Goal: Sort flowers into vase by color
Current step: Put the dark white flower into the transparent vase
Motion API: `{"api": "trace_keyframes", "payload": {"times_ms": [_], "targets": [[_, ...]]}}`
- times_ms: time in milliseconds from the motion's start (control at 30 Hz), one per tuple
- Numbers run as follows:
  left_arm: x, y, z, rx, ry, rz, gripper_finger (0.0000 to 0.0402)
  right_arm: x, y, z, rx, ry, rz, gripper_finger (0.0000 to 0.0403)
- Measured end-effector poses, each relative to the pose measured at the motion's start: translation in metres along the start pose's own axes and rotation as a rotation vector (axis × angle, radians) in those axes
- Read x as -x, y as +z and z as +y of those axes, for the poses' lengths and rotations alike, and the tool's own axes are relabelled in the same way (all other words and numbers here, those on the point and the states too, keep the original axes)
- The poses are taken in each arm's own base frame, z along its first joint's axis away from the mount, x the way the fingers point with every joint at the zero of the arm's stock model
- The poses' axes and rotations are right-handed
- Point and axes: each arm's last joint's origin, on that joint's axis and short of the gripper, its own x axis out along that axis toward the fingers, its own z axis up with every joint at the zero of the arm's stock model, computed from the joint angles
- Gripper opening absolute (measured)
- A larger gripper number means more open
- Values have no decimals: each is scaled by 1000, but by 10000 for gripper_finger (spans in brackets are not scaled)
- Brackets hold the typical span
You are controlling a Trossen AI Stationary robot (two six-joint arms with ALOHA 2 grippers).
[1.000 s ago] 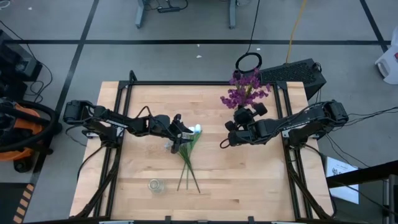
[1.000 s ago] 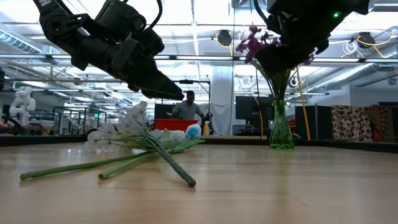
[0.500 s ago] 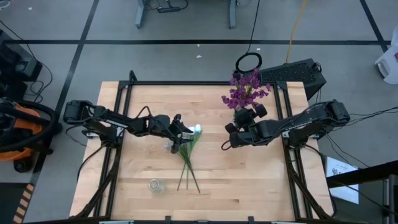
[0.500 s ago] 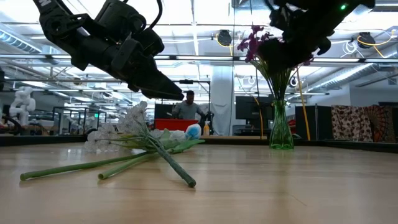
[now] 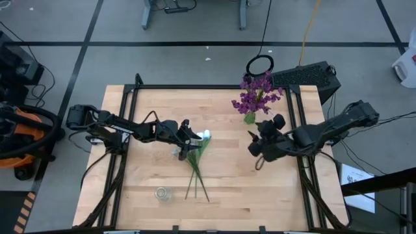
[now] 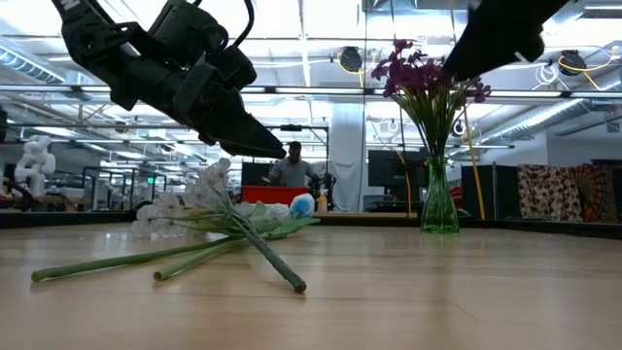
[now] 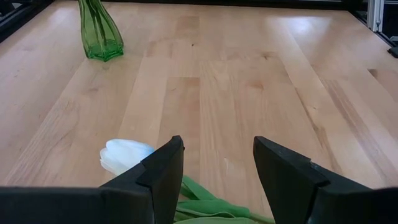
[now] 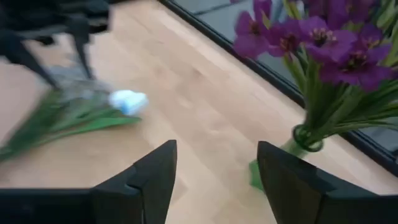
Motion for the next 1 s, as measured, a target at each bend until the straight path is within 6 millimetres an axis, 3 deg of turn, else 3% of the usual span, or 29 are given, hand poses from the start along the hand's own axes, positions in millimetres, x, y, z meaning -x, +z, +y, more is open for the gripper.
{"api": "trace_keyframes", "payload": {"times_ms": [200,567,800,1000], "targets": [[0,0,0,0,0,-1,201,24,-6,2,28,108,-18,214],[0,6,1,-38,38,-66,201,44,-37,4,34,134,115,214],[-2,16,-5,-20,80,-96,201,33,-72,31,40,149,17,214],[-8,40,-32,26,78,-107,201,14,-107,56,57,193,7,214]]}}
